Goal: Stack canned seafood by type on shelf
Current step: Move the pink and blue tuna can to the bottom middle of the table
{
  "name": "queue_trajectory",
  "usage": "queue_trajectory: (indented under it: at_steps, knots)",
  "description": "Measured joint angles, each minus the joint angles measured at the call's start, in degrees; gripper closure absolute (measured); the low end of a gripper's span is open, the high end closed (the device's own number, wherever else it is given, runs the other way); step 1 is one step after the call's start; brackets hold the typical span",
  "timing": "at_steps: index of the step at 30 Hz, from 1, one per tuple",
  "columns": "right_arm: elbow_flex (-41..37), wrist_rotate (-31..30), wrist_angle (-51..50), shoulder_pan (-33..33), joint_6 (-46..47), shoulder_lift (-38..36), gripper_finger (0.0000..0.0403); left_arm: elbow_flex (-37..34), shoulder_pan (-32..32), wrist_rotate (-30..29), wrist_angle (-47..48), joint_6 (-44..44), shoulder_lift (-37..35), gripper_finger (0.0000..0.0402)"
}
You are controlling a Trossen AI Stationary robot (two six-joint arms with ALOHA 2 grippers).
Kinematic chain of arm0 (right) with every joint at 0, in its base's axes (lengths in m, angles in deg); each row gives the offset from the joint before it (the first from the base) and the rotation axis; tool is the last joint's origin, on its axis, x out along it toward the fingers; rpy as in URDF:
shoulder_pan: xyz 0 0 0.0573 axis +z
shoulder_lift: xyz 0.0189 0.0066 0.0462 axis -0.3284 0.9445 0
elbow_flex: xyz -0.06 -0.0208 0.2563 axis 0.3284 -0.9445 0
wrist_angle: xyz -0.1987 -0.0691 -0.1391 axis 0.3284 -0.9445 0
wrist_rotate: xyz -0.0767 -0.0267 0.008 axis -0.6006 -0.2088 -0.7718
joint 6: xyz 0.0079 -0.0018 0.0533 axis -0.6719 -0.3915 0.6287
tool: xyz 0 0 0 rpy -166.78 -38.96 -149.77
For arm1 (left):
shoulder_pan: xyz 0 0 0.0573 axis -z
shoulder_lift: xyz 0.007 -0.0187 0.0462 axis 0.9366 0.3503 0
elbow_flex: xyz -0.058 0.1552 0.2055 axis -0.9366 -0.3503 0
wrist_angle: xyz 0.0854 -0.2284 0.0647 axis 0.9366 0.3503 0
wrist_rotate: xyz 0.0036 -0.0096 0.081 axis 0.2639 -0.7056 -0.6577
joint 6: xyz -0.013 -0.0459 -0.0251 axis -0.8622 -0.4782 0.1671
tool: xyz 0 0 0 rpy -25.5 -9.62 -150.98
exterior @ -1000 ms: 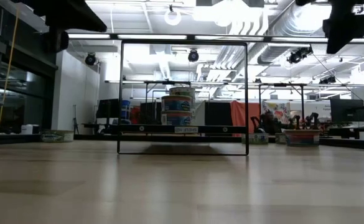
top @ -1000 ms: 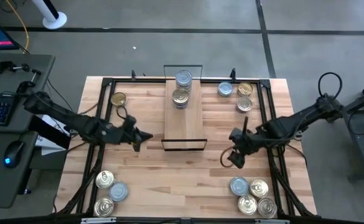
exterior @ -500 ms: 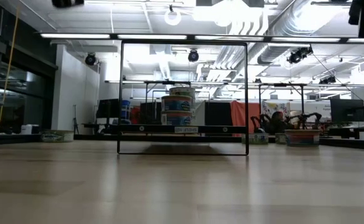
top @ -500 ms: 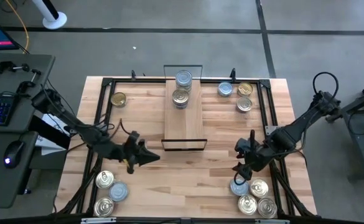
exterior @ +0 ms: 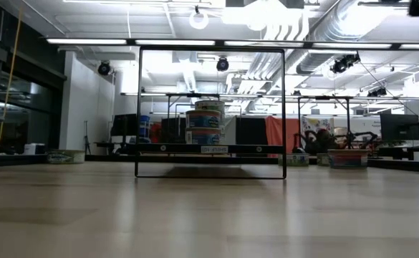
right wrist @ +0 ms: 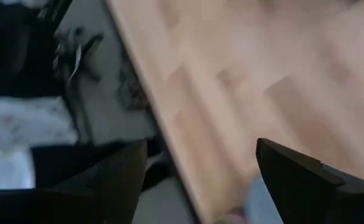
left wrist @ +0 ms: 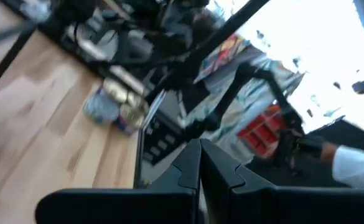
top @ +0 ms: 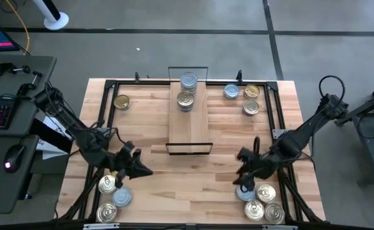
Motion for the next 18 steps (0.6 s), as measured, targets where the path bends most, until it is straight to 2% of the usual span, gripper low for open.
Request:
queue_trajectory:
  at_steps: [6,10,14,18]
  knots:
    - [0.0,10.7,6.3,5.5,6.2,9.4,0.0148,0.0,4.0,-5.7,6.2,-4.5,1.7,0.0402]
    - [0.0,17.6,5.4,9.4,10.5,14.8,0.0188,0.0,4.9,-6.1,6.2,-4.9,3.7,0.0402]
    - [0.0,20.0,-6.7,11.6,20.1,16.1,0.0255,0.0,4.6,-6.1,6.2,-4.9,5.4,0.0402]
    - [0.0,21.5,-18.7,12.4,26.2,15.9,0.0360,0.0,3.5,-7.7,6.8,-4.8,6.8,0.0402]
